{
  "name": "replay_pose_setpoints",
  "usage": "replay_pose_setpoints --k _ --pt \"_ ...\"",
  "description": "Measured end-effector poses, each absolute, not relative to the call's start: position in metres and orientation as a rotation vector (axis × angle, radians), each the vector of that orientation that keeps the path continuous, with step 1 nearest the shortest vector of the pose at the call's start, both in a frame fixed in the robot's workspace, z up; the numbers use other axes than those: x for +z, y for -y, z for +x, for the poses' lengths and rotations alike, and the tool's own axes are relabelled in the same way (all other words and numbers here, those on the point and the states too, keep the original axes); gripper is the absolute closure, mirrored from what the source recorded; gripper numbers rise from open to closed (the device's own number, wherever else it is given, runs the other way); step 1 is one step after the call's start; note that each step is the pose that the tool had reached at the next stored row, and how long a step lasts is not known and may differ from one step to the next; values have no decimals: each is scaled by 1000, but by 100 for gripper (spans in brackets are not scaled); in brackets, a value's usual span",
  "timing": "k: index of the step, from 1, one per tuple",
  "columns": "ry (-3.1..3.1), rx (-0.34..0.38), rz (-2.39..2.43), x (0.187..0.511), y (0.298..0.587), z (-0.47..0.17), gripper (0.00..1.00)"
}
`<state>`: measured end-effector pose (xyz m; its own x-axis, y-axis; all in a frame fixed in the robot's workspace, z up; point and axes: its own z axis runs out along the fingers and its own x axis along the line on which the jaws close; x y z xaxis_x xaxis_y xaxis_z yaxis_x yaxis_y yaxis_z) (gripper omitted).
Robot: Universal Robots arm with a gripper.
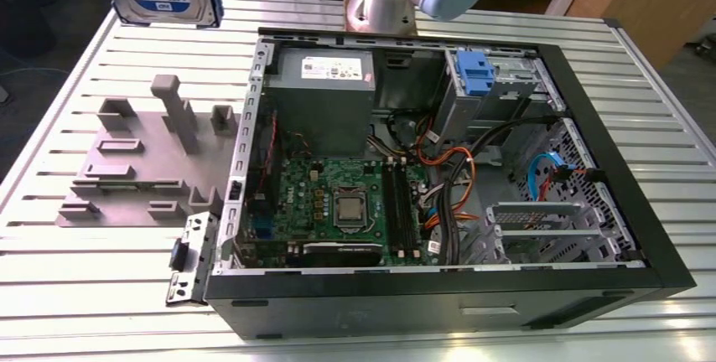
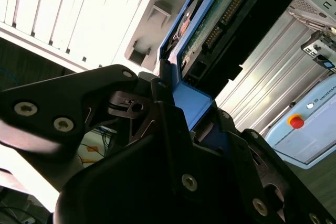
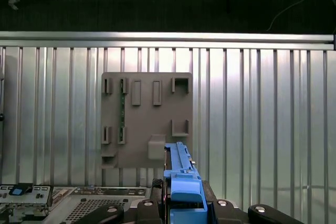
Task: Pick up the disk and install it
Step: 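Pick up the disk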
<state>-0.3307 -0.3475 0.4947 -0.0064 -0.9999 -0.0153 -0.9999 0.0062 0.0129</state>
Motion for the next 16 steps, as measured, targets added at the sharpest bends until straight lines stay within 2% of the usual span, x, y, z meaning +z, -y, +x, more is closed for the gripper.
replay_pose_setpoints --k 16 --pt "-2227 31 -2213 495 347 -317 63"
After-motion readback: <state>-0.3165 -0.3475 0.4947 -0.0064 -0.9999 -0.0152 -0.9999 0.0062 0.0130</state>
